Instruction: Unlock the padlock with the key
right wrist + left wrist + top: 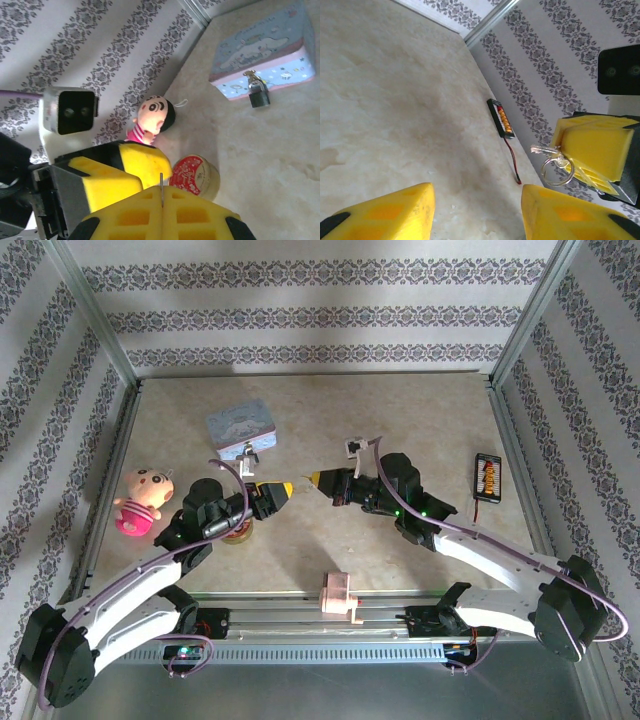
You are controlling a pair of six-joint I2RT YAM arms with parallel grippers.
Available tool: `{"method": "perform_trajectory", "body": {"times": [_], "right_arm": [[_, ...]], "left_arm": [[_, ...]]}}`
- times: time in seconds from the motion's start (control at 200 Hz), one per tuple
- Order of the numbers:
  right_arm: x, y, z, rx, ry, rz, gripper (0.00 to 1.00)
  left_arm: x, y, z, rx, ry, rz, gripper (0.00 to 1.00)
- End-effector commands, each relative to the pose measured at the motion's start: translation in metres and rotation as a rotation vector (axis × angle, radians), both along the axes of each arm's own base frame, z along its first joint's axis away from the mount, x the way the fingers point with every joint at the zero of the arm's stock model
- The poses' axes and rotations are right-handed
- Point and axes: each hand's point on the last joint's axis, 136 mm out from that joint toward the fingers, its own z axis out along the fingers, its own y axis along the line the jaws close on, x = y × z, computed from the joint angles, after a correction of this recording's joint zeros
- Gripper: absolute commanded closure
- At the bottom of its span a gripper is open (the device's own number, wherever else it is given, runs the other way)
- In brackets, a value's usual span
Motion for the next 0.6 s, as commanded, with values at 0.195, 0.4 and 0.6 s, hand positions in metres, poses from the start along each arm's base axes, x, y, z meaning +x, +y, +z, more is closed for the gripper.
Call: {"method": "perform_trajectory", "body": {"times": [0.195,0.4,0.6], "right_arm": [[-0.008,0.015,0.02,0.104,-0.038,0.062,1.0],[-0.011,0.021,0.022,0.122,-0.029,0.085,1.0],[-0.014,0.025,0.024,0.129,-0.034,0.1,1.0]], "left_arm": [[-0.006,-0.015,0.044,-0.131,-0.09,-0.084,0.58],[-0.008,-0.018,0.059,-0.183,-0.127,-0.109,0.58],[-0.008,-0.019,0.068,-0.219,-0.148,-0.114,0.57]]}}
